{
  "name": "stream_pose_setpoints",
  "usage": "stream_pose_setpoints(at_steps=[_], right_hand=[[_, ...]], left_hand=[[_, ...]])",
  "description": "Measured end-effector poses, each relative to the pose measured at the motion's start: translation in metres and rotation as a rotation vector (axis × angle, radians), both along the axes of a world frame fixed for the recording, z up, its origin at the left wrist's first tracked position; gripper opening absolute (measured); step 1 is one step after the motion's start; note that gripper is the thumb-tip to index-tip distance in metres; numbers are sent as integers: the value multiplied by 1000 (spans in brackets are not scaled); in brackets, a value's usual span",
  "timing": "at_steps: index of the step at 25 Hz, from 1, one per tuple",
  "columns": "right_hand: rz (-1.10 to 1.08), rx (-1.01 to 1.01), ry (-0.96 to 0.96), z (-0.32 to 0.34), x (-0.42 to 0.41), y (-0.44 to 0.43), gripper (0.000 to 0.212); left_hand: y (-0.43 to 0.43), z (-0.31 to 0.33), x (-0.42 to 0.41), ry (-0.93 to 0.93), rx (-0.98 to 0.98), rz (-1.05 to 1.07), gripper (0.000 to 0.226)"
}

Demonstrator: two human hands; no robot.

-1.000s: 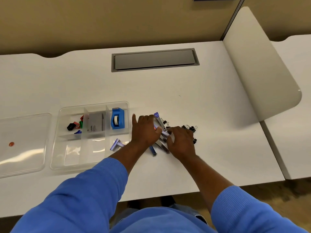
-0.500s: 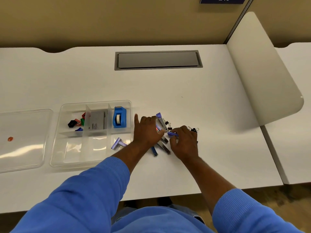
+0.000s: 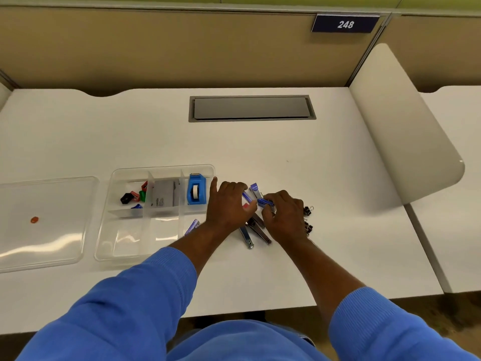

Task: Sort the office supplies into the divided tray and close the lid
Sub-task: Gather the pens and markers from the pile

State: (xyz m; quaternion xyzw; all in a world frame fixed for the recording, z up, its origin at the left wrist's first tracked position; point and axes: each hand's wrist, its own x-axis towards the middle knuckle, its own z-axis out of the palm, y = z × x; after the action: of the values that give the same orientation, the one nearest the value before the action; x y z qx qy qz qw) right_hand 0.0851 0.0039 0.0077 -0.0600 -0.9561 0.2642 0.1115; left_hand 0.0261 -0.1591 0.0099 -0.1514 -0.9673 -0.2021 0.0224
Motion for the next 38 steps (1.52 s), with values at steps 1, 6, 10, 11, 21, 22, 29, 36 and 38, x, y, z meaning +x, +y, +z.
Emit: stream_pose_setpoints(at_steps=[1, 6, 10, 11, 21, 22, 29, 36, 38], right_hand=[[12, -6, 14, 5, -4, -7, 25], [101, -55, 98, 23, -15, -61, 28], [182, -53, 126, 23, -14, -106, 30], [196, -55, 127, 20, -12, -116, 30], [147, 91, 9, -4, 9, -148, 26], [146, 107, 2, -5, 10, -149, 24], [126, 69, -81, -6, 16, -150, 30], [98, 46, -64, -2, 18, -145, 30], [91, 31, -49, -1, 19, -144, 30]], left_hand=[[-8, 3, 1, 30, 21, 6, 52], [-69, 21, 11, 165, 85, 64, 51], [-118, 19, 32, 135, 36, 103, 51], [-129, 16, 38, 128, 19, 94, 52], [-149, -3, 68, -35, -158, 8, 75], [-148, -3, 68, -64, -165, 9, 78], [-146, -9, 66, -134, -203, 14, 84], [-154, -10, 59, -62, -187, -3, 80], [-154, -9, 57, -57, -198, -3, 77]])
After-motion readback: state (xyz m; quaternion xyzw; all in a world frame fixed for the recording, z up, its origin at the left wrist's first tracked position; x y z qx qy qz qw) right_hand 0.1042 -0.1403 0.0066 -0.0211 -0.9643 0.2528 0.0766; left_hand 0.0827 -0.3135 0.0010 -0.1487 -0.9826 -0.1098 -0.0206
